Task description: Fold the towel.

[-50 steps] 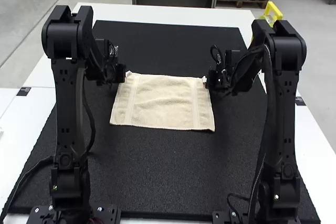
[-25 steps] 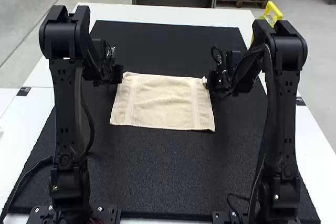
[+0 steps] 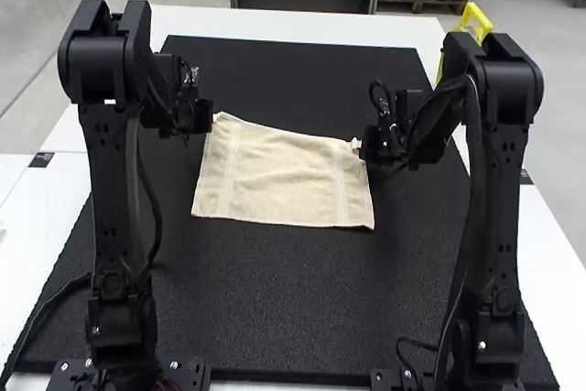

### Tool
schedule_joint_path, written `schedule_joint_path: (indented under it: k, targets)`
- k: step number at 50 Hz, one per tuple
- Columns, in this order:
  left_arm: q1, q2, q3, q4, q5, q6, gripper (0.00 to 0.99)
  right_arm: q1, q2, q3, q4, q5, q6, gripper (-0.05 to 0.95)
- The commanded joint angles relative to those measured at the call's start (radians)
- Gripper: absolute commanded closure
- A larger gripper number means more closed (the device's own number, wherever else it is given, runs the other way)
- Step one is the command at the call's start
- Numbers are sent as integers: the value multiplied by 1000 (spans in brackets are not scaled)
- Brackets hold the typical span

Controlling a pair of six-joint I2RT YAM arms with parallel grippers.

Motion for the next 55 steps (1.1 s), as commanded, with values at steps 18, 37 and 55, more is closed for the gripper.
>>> schedule_joint_path:
  k: [18, 37, 55]
  targets:
    - [19, -67, -66, 11, 34, 11, 970, -47, -84, -22, 45, -27, 30, 920]
    - [42, -135, -107, 6, 45, 18, 970, -49, -161, -70, 56, -44, 33, 920]
    - [44, -191, -150, 5, 60, 24, 970, -64, -224, -134, 66, -60, 33, 920]
